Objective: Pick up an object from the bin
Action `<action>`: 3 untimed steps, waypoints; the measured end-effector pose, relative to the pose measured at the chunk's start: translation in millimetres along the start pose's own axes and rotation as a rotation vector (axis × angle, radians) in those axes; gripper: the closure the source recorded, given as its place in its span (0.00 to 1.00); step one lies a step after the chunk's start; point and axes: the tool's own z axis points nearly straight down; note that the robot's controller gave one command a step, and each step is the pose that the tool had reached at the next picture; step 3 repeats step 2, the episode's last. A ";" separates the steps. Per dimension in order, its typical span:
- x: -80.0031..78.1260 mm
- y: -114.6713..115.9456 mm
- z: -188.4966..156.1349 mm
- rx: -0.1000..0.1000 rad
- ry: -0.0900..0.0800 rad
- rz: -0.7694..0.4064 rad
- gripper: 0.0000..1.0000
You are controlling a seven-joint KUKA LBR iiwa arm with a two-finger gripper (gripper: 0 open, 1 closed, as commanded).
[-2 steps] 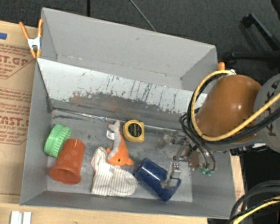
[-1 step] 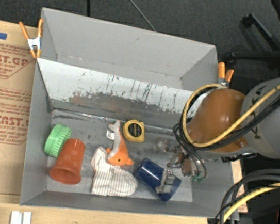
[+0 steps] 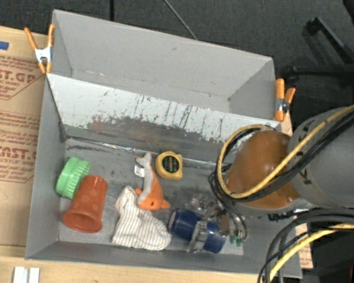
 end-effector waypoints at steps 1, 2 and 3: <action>0.0 0.0 0.0 0.000 0.000 0.000 1.00; 3.0 9.1 -145.4 0.000 -0.003 0.016 1.00; 3.0 9.1 -145.4 0.000 -0.003 0.016 1.00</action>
Offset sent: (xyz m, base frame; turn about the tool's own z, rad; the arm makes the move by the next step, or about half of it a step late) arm -0.0030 0.0083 0.1459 0.0179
